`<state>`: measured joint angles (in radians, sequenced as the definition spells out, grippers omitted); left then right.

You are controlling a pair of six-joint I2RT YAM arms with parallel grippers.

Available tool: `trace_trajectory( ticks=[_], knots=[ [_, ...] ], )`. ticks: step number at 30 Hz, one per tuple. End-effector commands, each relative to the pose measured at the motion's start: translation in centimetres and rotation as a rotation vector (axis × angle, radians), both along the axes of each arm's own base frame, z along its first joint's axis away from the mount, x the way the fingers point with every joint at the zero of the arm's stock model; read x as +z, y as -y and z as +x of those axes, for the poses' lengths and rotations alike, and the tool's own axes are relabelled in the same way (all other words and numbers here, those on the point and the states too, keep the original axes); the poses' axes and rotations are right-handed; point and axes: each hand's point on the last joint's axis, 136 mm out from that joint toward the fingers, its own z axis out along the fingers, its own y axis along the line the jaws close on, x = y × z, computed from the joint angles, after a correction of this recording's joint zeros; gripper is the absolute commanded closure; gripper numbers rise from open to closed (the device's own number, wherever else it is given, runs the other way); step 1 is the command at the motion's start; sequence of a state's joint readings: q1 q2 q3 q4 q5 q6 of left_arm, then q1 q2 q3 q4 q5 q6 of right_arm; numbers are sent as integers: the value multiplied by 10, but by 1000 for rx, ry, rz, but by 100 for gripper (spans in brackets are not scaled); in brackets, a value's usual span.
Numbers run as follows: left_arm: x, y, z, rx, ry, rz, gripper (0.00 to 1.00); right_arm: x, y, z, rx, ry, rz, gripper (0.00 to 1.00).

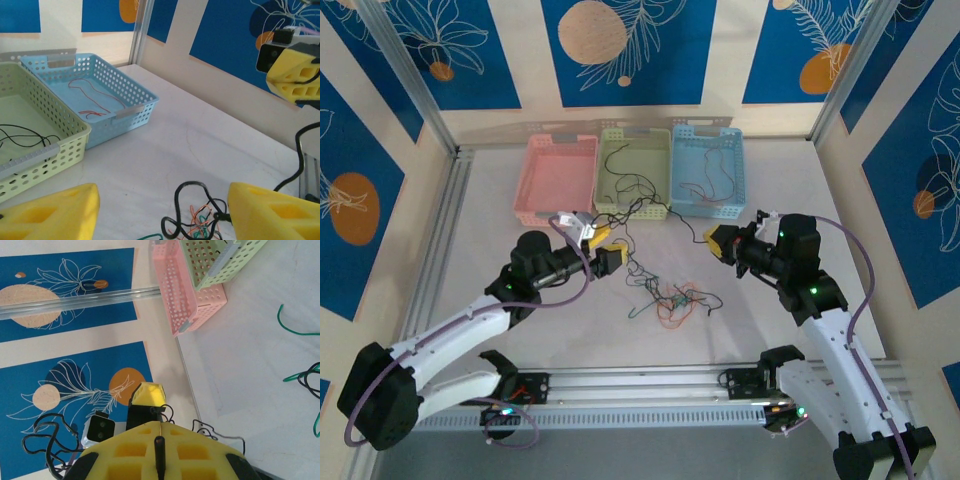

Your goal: Untangle the cables

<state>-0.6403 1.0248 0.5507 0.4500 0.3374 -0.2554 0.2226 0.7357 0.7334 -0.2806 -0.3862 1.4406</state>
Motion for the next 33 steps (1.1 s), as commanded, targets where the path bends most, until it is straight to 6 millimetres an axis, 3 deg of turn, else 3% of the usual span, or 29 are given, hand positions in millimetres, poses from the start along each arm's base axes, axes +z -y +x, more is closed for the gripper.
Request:
trace_trajectory(
  ticks=[1, 14, 19, 23, 28, 33],
  knots=[
    [19, 8, -7, -56, 70, -48, 41, 13, -6, -10, 51, 25, 16, 100],
    [19, 12, -12, -87, 65, -68, 100, 12, -6, -10, 47, 26, 11, 100],
    [7, 3, -6, -20, 30, -29, 100, 14, -1, -6, 31, 39, 2, 100],
    [-6, -14, 0, 84, -31, 22, 100, 14, 13, 1, -9, 44, -1, 100],
    [-12, -43, -7, 200, -96, 59, 100, -1, 50, 15, -111, 35, -37, 100],
    [2, -83, -26, 317, -106, 95, 100, -30, 104, 24, -260, 15, -139, 100]
  ],
)
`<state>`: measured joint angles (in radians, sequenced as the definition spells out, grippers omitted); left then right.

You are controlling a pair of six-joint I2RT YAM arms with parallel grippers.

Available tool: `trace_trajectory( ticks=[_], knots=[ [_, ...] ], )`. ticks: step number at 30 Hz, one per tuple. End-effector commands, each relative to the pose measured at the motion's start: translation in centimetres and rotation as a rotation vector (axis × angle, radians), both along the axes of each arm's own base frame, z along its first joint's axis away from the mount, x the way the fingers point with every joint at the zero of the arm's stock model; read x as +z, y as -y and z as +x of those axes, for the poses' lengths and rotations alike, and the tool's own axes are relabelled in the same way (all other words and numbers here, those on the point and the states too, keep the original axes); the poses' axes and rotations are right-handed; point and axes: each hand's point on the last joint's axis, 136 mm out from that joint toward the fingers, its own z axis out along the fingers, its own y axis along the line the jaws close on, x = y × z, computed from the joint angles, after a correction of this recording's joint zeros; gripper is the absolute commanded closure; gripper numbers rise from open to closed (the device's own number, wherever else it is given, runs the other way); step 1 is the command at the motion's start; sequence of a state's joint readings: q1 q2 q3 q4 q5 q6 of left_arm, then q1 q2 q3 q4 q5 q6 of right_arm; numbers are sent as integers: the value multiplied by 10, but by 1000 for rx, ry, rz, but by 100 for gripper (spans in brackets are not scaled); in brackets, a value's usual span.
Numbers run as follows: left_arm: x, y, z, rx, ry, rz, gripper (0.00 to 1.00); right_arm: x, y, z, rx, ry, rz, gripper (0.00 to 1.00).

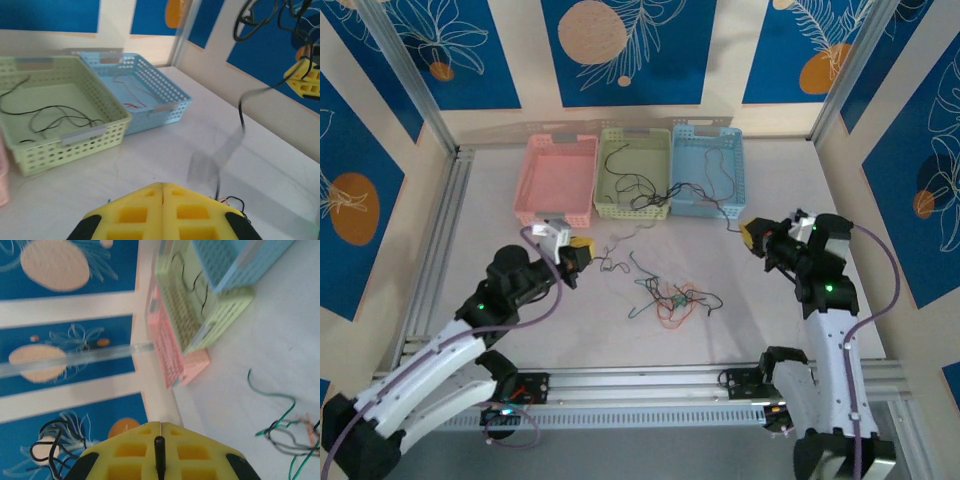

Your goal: Untangle the cables

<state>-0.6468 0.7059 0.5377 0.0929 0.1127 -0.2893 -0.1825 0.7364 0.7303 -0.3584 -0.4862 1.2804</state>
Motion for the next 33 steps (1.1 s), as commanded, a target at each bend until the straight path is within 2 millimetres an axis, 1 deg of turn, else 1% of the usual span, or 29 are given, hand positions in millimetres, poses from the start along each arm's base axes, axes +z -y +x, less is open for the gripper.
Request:
trace_trajectory(
  ticks=[1, 3, 5, 6, 8, 10, 12, 14, 16, 18, 19, 20, 21, 23, 26, 29, 33],
  knots=[
    [-2, -32, -11, 111, -56, 63, 100, -26, 23, -5, -27, -28, -93, 100],
    [10, -47, -20, 146, -40, 80, 100, -41, 42, -5, -86, -55, -189, 100],
    [21, -62, -27, 186, -23, 108, 100, -55, 55, -5, -133, -83, -275, 100],
    [27, -70, -30, 209, -9, 120, 100, -61, 60, -5, -148, -96, -290, 100],
    [34, -80, -34, 236, 11, 142, 100, -67, 61, -3, -150, -106, -271, 100],
    [40, -82, -36, 234, 23, 150, 100, -69, 56, 0, -134, -91, -237, 100],
    [42, -83, -37, 235, 19, 160, 100, -75, 58, 1, -137, -102, -254, 100],
    [46, -87, -38, 250, 18, 178, 100, -87, 68, 2, -160, -138, -324, 100],
    [54, -101, -40, 298, 31, 217, 100, -97, 77, 0, -180, -175, -381, 100],
    [69, -120, -45, 359, 65, 270, 100, -111, 87, -2, -218, -211, -434, 100],
    [76, -133, -47, 409, 83, 302, 100, -120, 93, -3, -238, -233, -452, 100],
    [91, -144, -52, 441, 112, 312, 100, -127, 98, -4, -256, -249, -474, 100],
    [98, -154, -55, 472, 125, 333, 100, -134, 104, -5, -271, -271, -497, 100],
    [123, -174, -66, 526, 165, 342, 100, -147, 116, -6, -304, -315, -555, 100],
    [153, -200, -83, 603, 212, 330, 100, -163, 131, -8, -340, -385, -598, 100],
    [175, -220, -98, 656, 253, 310, 100, -171, 143, -9, -391, -408, -611, 100],
    [194, -238, -111, 707, 290, 287, 100, -180, 155, -11, -428, -438, -617, 100]
  ],
)
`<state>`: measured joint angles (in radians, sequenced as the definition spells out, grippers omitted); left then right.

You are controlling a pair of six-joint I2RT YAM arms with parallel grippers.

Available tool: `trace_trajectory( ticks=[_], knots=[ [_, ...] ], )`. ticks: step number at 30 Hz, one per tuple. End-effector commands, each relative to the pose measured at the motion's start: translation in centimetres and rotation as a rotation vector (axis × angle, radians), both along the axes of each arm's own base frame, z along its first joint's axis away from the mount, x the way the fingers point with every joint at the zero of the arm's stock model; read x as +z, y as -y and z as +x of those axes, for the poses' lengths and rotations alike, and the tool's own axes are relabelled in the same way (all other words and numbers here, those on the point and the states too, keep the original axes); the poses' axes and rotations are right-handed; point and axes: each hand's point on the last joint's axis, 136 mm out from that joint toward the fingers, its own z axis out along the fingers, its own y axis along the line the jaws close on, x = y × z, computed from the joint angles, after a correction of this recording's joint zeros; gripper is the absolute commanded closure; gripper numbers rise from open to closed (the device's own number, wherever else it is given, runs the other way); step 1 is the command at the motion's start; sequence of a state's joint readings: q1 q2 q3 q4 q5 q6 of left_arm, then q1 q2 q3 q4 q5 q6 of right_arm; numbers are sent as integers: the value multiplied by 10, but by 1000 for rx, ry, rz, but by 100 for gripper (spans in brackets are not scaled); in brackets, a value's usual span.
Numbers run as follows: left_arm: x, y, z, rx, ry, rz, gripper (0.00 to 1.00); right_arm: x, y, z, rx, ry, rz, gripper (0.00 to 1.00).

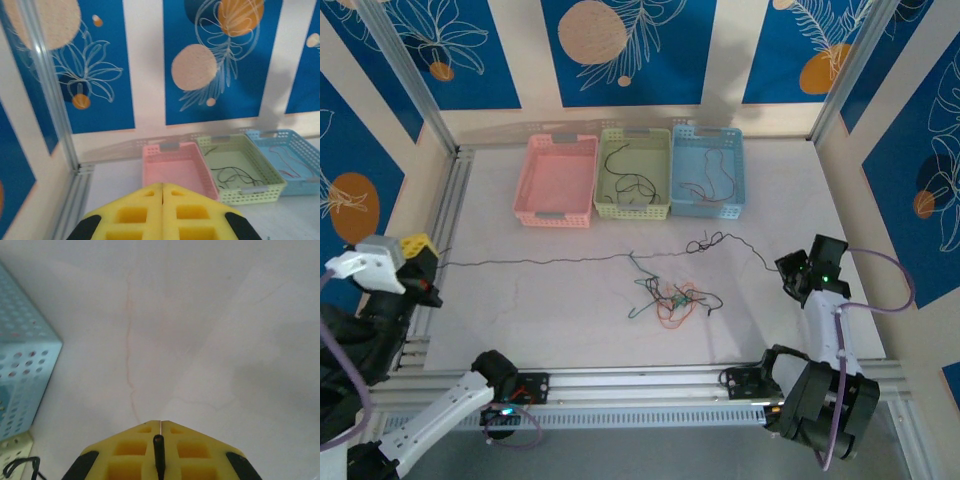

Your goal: Untangle the cables

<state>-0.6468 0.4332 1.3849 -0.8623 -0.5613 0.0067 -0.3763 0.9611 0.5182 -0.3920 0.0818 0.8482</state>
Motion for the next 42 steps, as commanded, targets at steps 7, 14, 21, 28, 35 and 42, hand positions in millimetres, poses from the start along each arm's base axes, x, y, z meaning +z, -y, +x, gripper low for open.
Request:
trace_trajectory(
  ticks=[7, 14, 21, 28, 35, 42],
  knots=[
    [38, -52, -32, 158, 109, 29, 100, -18, 27, -4, -93, -33, -46, 100],
    [63, -70, -47, 204, 185, 14, 100, -31, 34, -8, -137, -60, -10, 100],
    [69, -51, -37, 129, 196, 1, 100, -32, 32, -6, -133, -46, 13, 100],
    [65, 27, 7, -111, 100, 32, 100, -33, 21, -1, -83, -19, 56, 100],
    [100, 92, 63, -214, 104, 58, 100, -42, 6, 0, -31, -28, 72, 100],
    [129, 163, 127, -314, 110, 71, 100, -40, 3, 3, -13, -18, 72, 100]
  ],
)
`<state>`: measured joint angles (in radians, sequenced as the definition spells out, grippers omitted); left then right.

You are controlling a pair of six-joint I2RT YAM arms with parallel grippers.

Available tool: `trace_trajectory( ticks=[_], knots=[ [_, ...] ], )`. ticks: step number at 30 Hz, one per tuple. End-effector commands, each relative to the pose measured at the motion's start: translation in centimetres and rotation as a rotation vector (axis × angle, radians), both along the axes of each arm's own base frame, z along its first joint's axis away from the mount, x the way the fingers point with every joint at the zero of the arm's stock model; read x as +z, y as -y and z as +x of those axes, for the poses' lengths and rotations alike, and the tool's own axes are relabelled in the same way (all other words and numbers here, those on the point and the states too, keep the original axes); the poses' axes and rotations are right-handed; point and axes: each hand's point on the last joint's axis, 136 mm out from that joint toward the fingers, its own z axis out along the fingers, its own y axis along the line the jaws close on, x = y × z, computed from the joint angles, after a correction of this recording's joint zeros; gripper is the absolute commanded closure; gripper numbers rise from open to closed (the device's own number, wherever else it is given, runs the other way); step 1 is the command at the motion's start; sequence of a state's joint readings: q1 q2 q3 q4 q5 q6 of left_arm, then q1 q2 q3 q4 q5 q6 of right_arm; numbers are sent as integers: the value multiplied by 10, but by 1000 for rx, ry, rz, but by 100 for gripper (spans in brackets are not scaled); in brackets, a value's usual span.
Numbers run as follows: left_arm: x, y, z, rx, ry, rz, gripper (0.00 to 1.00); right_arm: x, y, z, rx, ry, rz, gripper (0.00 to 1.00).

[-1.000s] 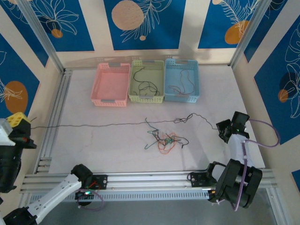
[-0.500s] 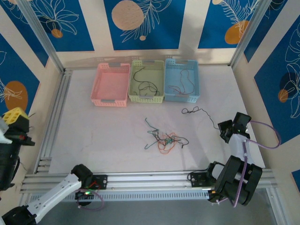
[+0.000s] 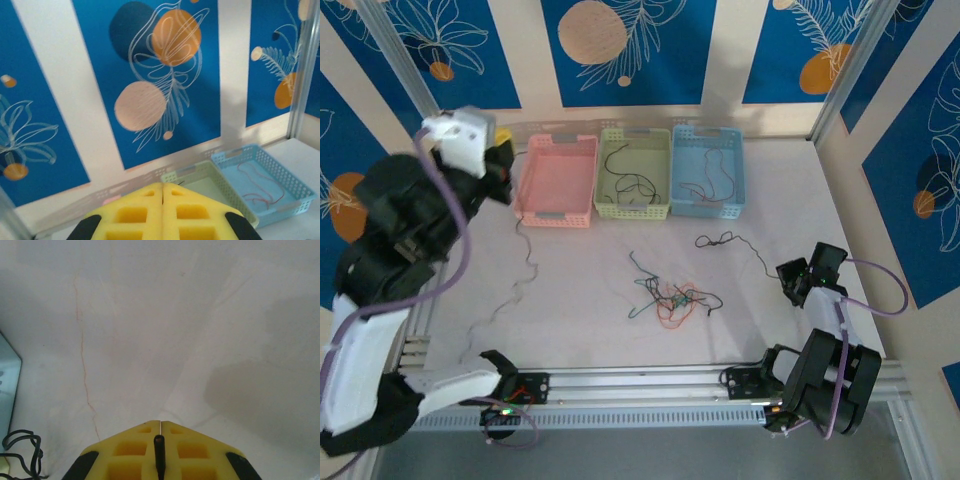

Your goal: Untangle the cables

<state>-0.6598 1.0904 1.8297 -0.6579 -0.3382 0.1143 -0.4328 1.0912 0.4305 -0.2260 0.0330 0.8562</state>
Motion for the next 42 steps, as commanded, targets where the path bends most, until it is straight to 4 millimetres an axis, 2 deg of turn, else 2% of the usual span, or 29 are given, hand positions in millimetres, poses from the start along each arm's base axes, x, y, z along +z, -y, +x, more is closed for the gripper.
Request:
trace_trajectory(
  ticks=[1, 8, 11, 17, 21, 25, 27, 30, 34, 38, 39, 42],
  knots=[
    [37, 30, 14, -86, 86, -47, 100, 0, -5, 2, 24, 14, 12, 100],
    [64, 64, 59, -95, 142, -26, 100, 0, -9, 5, 40, 23, 21, 100],
    [66, 71, 82, -87, 155, -32, 100, 0, -10, 6, 44, 25, 26, 100],
    [80, 66, 127, -40, 203, -113, 100, -1, -13, 7, 58, 27, 30, 100],
    [99, 65, 136, -78, 265, -186, 100, -2, -15, 9, 70, 24, 37, 100],
    [111, 78, 137, -176, 312, -225, 100, -4, -17, 10, 77, 20, 41, 100],
    [109, 84, 141, -207, 299, -227, 100, -5, -18, 10, 83, 17, 43, 100],
    [95, 91, 145, -235, 241, -219, 100, -4, -22, 11, 101, 17, 51, 100],
    [65, 103, 140, -304, 133, -212, 100, 3, -31, 12, 143, 25, 52, 100],
    [31, 110, 126, -376, 26, -215, 100, 17, -49, 14, 253, 29, 24, 99],
    [24, 110, 122, -386, -3, -215, 100, 21, -55, 14, 280, 26, 17, 94],
    [1, 111, 109, -419, -103, -219, 100, 38, -71, 13, 365, 35, -11, 63]
  ],
)
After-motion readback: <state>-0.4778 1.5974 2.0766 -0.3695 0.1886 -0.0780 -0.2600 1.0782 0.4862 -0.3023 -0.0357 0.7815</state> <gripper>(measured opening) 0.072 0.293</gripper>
